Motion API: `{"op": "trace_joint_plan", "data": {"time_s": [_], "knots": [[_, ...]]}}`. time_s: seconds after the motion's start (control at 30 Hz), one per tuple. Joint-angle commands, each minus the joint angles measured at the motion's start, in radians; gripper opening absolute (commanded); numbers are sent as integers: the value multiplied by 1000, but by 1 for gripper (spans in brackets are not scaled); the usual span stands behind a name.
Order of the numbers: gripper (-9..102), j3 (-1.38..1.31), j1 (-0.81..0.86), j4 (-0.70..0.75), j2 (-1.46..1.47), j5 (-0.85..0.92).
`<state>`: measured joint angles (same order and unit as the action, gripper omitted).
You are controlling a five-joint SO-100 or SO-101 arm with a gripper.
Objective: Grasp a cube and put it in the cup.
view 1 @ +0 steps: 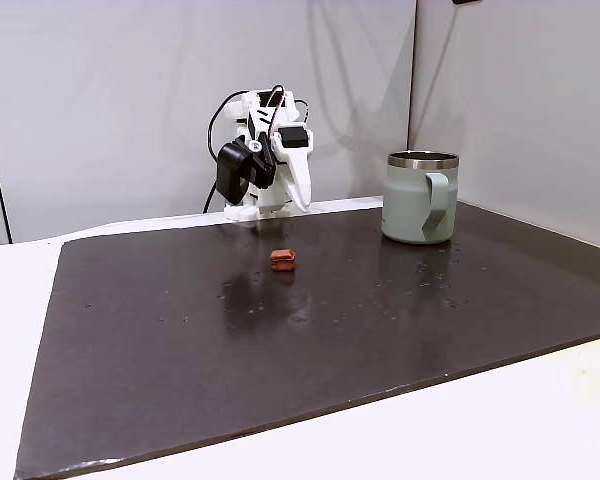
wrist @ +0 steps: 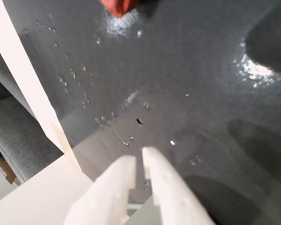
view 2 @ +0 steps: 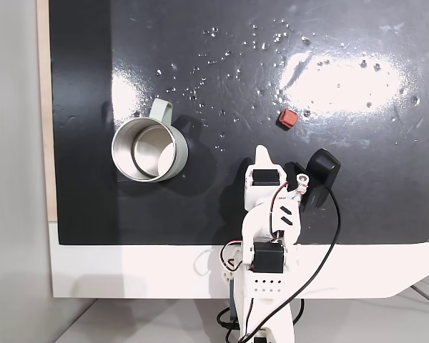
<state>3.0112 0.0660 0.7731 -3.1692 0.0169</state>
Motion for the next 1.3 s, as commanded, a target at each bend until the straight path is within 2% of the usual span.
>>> {"op": "trace_joint_plan", "data": {"time_s": [0.0,0.77,1.1,1.27], "knots": [[0,-6,-75,-31,-9,-14],[0,-8,-51,-37,-9,-26],[0,-221,-15,110,-2,12],[0,-351,29,132,112,37]]}}
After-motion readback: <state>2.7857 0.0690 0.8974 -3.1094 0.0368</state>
